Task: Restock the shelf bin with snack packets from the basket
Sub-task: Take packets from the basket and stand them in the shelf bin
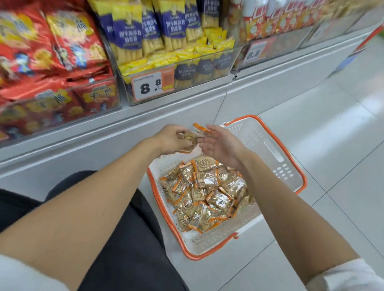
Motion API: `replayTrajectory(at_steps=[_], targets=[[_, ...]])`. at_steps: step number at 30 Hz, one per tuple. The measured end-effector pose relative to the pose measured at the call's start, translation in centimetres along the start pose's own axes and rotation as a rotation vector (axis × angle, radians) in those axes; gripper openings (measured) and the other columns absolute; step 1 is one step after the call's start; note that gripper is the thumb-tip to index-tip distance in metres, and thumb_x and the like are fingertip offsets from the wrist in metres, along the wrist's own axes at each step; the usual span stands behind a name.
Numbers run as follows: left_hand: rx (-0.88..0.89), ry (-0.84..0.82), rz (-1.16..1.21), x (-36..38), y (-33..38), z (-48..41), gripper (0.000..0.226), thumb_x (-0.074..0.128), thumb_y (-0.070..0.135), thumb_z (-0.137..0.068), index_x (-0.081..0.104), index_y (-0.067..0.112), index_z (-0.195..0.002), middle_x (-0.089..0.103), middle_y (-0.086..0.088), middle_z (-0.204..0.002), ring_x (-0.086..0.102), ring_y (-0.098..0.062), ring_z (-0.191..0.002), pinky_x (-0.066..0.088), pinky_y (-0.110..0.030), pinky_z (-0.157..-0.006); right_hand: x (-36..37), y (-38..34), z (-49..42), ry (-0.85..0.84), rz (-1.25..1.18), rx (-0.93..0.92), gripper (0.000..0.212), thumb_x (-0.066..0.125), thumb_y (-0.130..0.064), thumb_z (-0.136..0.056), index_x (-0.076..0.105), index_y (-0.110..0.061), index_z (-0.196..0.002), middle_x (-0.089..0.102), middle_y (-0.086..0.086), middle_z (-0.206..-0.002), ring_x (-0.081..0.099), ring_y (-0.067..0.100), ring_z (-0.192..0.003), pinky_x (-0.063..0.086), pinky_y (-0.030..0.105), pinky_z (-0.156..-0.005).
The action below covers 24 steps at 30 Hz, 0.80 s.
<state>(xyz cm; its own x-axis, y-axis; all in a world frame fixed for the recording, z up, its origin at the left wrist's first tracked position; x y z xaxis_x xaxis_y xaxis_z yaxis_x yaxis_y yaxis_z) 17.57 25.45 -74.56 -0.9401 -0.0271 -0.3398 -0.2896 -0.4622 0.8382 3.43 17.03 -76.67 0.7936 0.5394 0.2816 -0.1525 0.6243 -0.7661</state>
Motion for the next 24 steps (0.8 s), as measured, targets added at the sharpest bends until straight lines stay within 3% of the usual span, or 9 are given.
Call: replayTrajectory(at_steps=[2,4,9,11,13,16,19,22,24], targets=[[-0.025,0.077,0.123,-2.0,1.0,0.9,0.022,0.065,0.019,-0.092,0.059,0.015,-0.113,0.065,-0.007,-0.102,0.061,-0.017,-0.082,0.051,-0.022,-0.062,2.0,-3.1,1.5,-0.041,0.108,-0.086,0.025,0.057,-0.038,-0.094,0.063,-0.014,-0.093,0.063,0.002,-0.080,0.052,0.010,-0.065,0.043,0.020,-0.061],[-0.030,0.097,0.140,-4.3,2.1,2.1,0.019,0.064,0.025,-0.092,0.060,0.021,-0.109,0.067,-0.005,-0.104,0.063,-0.015,-0.085,0.054,-0.025,-0.068,4.0,-5.7,2.8,-0.035,0.298,-0.223,0.015,0.061,-0.031,-0.094,0.064,-0.018,-0.092,0.058,-0.001,-0.080,0.045,0.009,-0.067,0.037,0.021,-0.065],[0.037,0.107,0.116,-9.2,4.6,5.6,0.012,0.064,0.032,-0.091,0.069,0.023,-0.098,0.071,-0.003,-0.097,0.061,-0.015,-0.084,0.051,-0.025,-0.071,8.3,-10.5,5.5,-0.002,0.530,-0.459,0.020,0.058,-0.021,-0.097,0.068,-0.003,-0.099,0.064,0.005,-0.082,0.060,0.011,-0.074,0.054,0.022,-0.074],[0.085,0.132,0.184,-10.7,5.5,7.1,0.017,0.066,0.035,-0.089,0.072,0.020,-0.096,0.071,-0.005,-0.093,0.058,-0.016,-0.080,0.046,-0.025,-0.067,9.9,-11.9,6.7,0.003,0.510,-0.512,0.017,0.058,-0.017,-0.097,0.068,-0.005,-0.090,0.067,0.000,-0.070,0.063,0.008,-0.064,0.053,0.021,-0.067],[0.121,0.167,0.332,-12.1,6.3,8.5,0.027,0.067,0.036,-0.088,0.072,0.013,-0.102,0.073,-0.008,-0.095,0.059,-0.016,-0.080,0.044,-0.024,-0.065,11.5,-13.0,7.5,-0.007,0.419,-0.552,0.018,0.057,-0.014,-0.097,0.067,-0.006,-0.085,0.067,0.002,-0.070,0.064,0.009,-0.061,0.053,0.019,-0.063],[0.143,0.154,0.454,-13.5,7.2,11.1,0.033,0.071,0.029,-0.085,0.066,0.009,-0.111,0.074,-0.007,-0.101,0.071,-0.015,-0.087,0.056,-0.026,-0.070,13.3,-14.5,8.5,0.030,0.244,-0.615,0.013,0.060,-0.014,-0.096,0.067,-0.003,-0.090,0.066,0.008,-0.082,0.067,0.013,-0.070,0.056,0.021,-0.068],[0.235,0.237,0.549,-15.7,8.2,13.3,0.030,0.072,0.011,-0.084,0.063,0.005,-0.112,0.072,-0.010,-0.106,0.070,-0.020,-0.094,0.058,-0.031,-0.081,15.2,-15.4,9.5,-0.056,0.230,-0.574,0.013,0.064,-0.011,-0.093,0.064,0.001,-0.098,0.069,0.011,-0.089,0.071,0.021,-0.084,0.058,0.029,-0.079],[0.325,0.429,0.591,-19.2,9.9,15.8,0.021,0.072,0.008,-0.083,0.066,0.008,-0.103,0.071,-0.007,-0.096,0.067,-0.017,-0.086,0.056,-0.027,-0.080,17.4,-15.8,10.5,-0.110,0.621,-0.513,0.010,0.070,-0.012,-0.088,0.065,-0.004,-0.090,0.073,0.015,-0.099,0.071,0.025,-0.096,0.056,0.038,-0.088],[0.354,0.526,0.497,-21.4,11.3,17.8,0.026,0.075,0.009,-0.082,0.066,0.007,-0.106,0.071,-0.004,-0.087,0.066,-0.011,-0.075,0.054,-0.023,-0.076,19.5,-16.7,11.3,-0.085,0.810,-0.591,0.014,0.075,-0.015,-0.084,0.069,-0.010,-0.095,0.075,0.005,-0.096,0.070,0.017,-0.092,0.055,0.036,-0.084]])
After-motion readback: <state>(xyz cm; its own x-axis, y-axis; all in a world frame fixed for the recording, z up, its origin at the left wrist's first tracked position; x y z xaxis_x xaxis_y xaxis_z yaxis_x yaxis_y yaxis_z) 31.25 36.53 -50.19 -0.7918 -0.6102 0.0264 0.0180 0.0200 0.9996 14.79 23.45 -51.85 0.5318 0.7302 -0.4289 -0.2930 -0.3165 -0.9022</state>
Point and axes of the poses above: each hand's wrist, its own z-axis away from the middle knuckle, its own x-axis out of the palm, y = z × x, the point moved 3 cm from there along -z, towards the middle knuckle
